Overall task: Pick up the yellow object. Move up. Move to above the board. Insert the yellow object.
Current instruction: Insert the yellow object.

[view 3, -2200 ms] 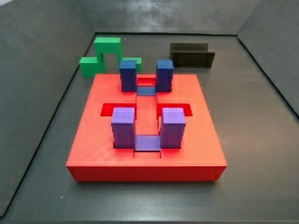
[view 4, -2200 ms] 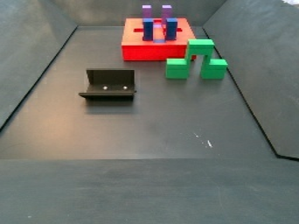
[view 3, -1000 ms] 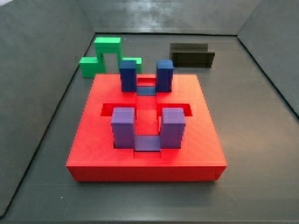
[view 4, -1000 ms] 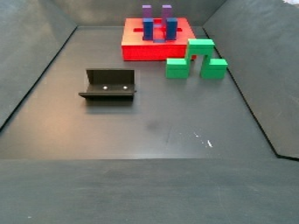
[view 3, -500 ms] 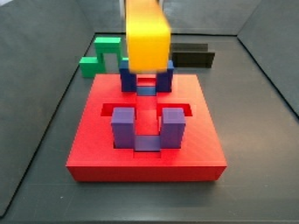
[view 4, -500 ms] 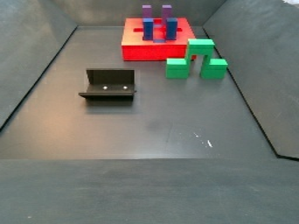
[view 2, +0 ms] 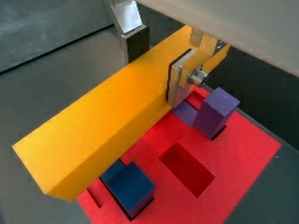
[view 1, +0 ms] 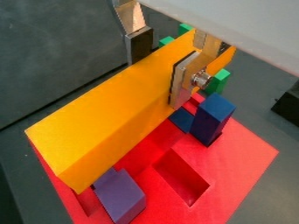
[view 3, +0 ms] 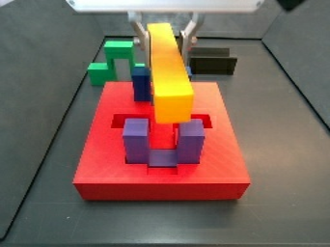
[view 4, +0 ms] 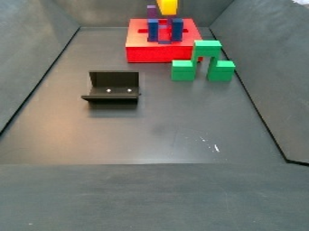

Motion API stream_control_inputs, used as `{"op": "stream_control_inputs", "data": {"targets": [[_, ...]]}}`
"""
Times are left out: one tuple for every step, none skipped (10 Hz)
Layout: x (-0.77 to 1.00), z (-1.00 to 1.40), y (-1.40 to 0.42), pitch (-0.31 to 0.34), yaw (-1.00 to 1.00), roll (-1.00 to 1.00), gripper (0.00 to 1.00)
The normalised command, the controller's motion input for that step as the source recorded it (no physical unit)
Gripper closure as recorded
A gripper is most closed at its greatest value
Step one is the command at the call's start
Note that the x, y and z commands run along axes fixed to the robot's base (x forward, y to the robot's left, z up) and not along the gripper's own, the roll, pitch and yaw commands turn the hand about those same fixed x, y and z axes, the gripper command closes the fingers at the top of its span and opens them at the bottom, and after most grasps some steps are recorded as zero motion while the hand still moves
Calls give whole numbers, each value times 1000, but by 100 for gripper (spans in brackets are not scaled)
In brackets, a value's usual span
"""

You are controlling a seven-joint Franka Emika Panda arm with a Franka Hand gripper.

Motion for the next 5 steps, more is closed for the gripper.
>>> {"op": "stream_control_inputs", "data": {"targets": [[46,-309,0,-9,-77,124,100],[14,-249,0,-13,-109,131,100],[0,-217,0,-17,-137,190,100],[0,-171,0,0,-111,197,100],[0,-129,0,0,-77,159,100]]}}
